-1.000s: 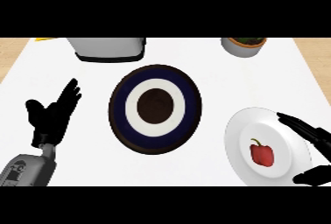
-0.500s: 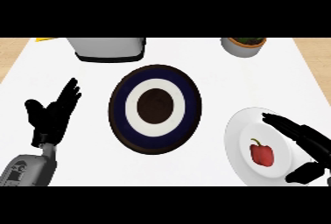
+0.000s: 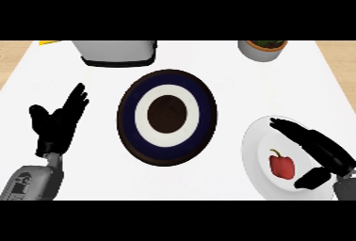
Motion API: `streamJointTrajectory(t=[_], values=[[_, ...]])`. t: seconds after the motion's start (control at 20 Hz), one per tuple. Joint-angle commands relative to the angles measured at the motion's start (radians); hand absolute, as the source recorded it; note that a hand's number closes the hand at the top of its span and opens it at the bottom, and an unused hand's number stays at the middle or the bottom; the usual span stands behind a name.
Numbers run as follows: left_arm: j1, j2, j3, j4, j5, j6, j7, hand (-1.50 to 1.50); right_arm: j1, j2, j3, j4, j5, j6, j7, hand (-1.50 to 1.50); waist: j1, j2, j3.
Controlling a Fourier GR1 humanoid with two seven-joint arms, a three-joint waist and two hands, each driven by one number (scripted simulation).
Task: Pick the bell pepper from the plate and place it in the plate
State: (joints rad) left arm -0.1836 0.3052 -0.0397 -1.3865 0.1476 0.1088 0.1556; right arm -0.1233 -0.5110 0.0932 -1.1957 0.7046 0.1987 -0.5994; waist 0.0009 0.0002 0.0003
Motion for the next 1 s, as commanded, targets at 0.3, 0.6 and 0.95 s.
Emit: streamJointTrajectory(t=[0.3,0.6,0.95], values=[[-0.033,-0.042,0.041,0.078,-0.044,-0.035,-0.02,0.0,-0.027,0.017,0.031,0.079,0.14,-0.009,-0.051,-1.5,-0.003,0.001,0.0],[0.052,-0.018,0.069,-0.04,-0.019,-0.078,-0.012,0.0,-0.026,0.067,0.069,0.045,0.178,-0.025,-0.091,1.5,0.001,-0.001,0.0],[0.012,-0.017,0.082,-0.016,-0.027,-0.078,0.016,0.0,-0.002,0.103,0.037,0.051,0.167,-0.053,-0.108,1.5,-0.003,0.0,0.0]])
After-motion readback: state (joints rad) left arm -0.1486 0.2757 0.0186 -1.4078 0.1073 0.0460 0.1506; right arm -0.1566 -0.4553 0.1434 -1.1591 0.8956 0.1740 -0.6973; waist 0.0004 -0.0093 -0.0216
